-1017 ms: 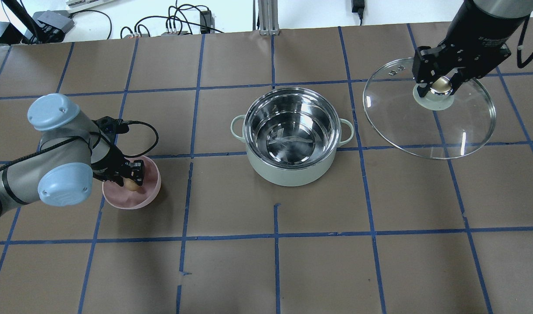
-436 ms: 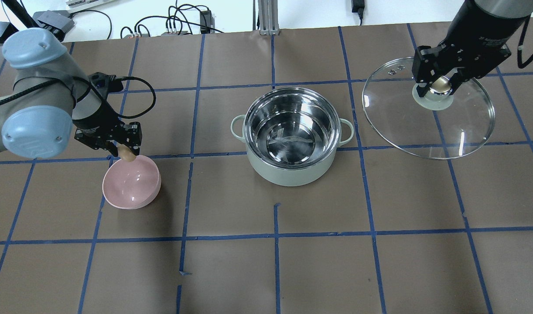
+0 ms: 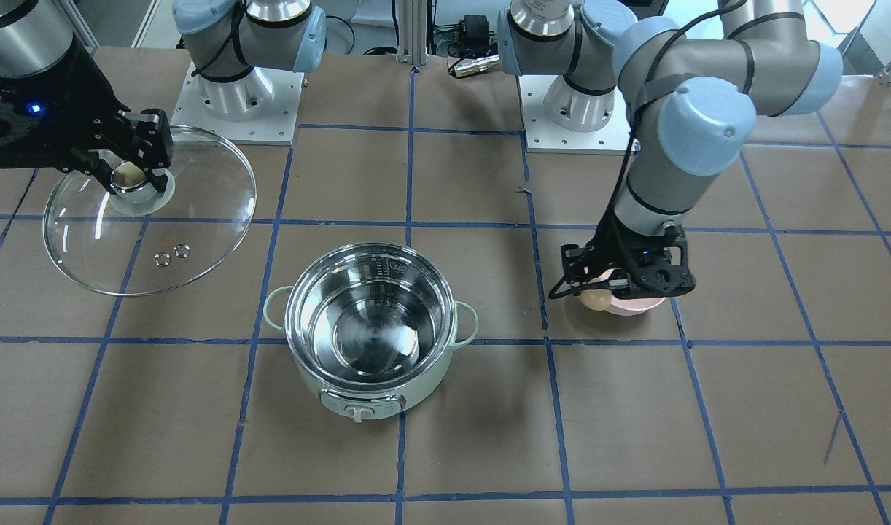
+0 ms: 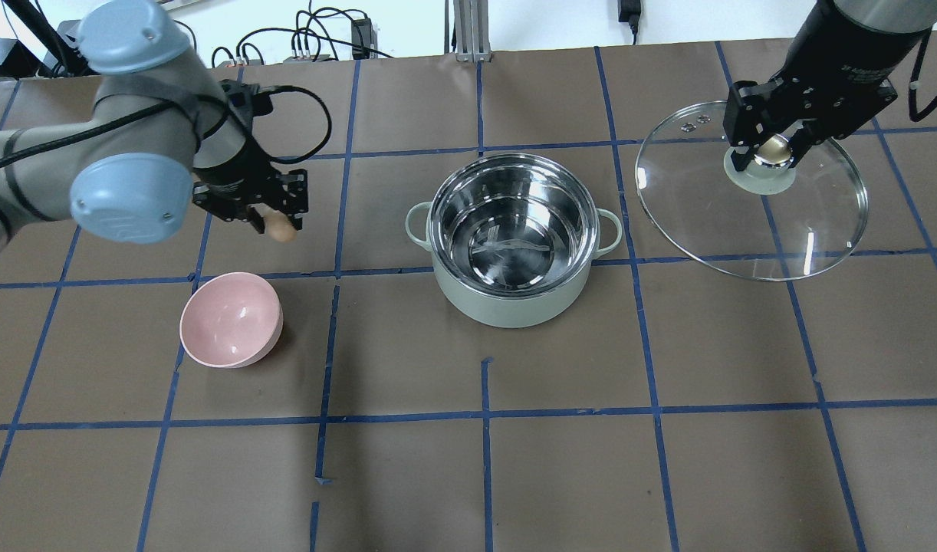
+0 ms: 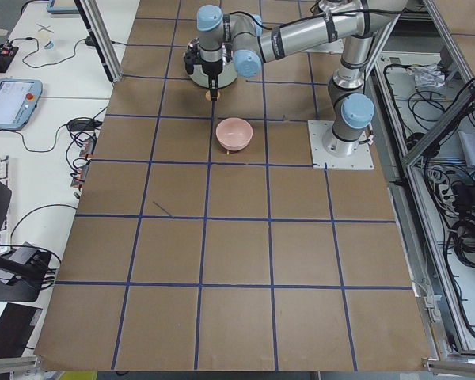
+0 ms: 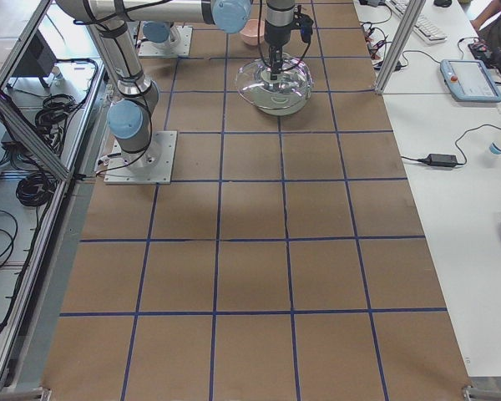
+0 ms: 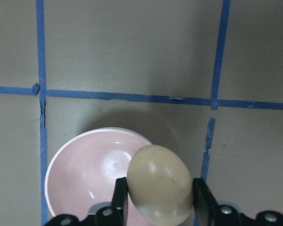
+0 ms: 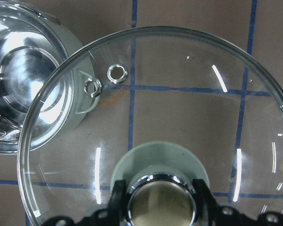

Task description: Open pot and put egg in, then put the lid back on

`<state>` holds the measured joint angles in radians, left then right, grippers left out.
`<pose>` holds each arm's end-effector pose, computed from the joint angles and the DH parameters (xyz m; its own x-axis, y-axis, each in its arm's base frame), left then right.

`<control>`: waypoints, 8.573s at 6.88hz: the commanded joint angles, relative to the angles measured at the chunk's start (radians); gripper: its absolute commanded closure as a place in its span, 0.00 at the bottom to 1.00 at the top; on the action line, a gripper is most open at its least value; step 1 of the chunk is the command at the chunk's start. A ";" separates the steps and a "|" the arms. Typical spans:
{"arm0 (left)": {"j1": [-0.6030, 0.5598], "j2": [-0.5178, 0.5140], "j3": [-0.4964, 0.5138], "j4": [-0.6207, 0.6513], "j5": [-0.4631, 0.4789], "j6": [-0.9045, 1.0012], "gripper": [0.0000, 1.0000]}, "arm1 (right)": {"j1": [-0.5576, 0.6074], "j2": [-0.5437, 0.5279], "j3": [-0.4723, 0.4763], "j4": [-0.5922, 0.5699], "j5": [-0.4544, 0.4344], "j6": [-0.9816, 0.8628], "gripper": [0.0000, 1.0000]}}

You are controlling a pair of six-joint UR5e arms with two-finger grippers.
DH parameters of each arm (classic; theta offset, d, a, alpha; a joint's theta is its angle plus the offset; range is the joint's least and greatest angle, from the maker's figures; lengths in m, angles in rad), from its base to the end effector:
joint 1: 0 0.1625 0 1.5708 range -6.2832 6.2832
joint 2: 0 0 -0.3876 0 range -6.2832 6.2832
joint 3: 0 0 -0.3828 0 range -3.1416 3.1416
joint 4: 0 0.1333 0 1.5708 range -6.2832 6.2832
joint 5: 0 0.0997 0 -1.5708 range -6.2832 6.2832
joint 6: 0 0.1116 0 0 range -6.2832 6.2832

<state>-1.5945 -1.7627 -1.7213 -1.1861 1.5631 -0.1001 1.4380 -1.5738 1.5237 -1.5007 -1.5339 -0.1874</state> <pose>-0.1469 -0.5355 0.3072 -0.9970 -0.0759 0.0119 -0.0763 0.9962 -0.0413 0.0728 -0.4926 0.4558 -0.9977 -0.0539 -0.0400 -0.0545 0.9984 0.0128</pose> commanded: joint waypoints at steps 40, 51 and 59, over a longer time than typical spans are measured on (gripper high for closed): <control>-0.039 0.235 0.120 -0.342 -0.014 0.166 0.00 | 0.433 0.313 0.006 -0.381 0.014 0.398 0.66; -0.039 0.235 0.114 -0.342 -0.014 0.169 0.00 | 0.370 0.301 -0.029 -0.378 0.014 0.382 0.29; -0.039 0.236 0.112 -0.342 -0.014 0.168 0.00 | 0.143 -0.020 0.070 -0.164 -0.006 0.263 0.00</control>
<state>-1.6337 -1.5268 -1.6091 -1.5279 1.5493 0.0680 1.5796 -1.5598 1.5527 -1.6697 -1.5310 0.0761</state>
